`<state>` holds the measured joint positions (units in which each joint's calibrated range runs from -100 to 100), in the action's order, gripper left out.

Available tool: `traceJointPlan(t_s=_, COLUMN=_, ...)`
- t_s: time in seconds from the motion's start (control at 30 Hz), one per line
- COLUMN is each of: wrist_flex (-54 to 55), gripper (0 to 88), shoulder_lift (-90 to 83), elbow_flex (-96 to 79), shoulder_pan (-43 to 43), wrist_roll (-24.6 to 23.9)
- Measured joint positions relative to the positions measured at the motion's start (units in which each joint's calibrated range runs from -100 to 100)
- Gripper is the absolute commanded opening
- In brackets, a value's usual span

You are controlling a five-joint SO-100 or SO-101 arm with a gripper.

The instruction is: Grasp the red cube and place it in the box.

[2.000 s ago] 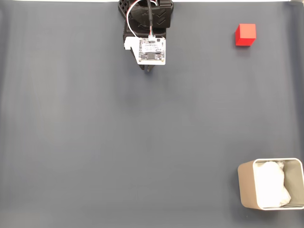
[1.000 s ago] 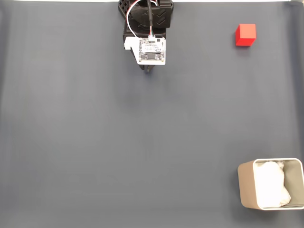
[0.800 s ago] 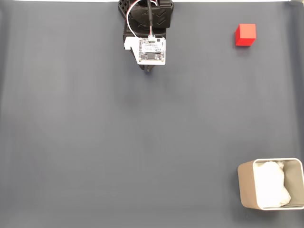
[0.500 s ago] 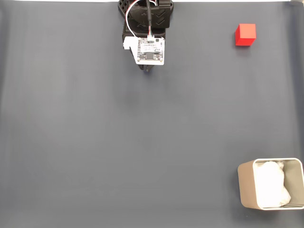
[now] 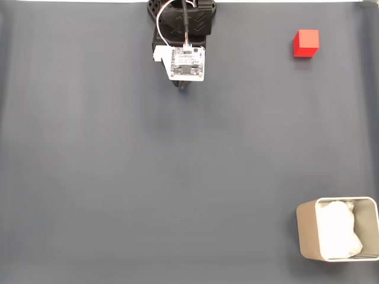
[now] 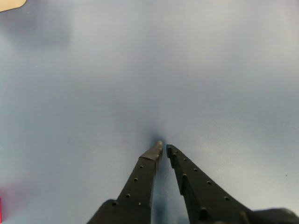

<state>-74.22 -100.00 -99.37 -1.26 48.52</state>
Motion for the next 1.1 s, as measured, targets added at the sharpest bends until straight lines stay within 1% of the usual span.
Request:
traceJointPlan(t_s=0.07, wrist_flex=1.0, gripper=0.0, shoulder_lift=0.0, elbow_flex=0.0, shoulder_pan=0.0, wrist_roll=0.0)
traceJointPlan(t_s=0.47, wrist_flex=15.8, gripper=0.0, shoulder_lift=0.3, elbow_flex=0.0, shoulder_pan=0.0, wrist_roll=-0.1)
traceJointPlan(t_s=0.8, wrist_flex=23.5, gripper=0.0, shoulder_lift=0.3, elbow_flex=0.0, shoulder_pan=-0.5, wrist_roll=0.1)
traceJointPlan(t_s=1.1, wrist_flex=30.2, gripper=0.0, shoulder_lift=4.4, elbow_flex=2.6, shoulder_pan=-0.5, wrist_roll=0.5)
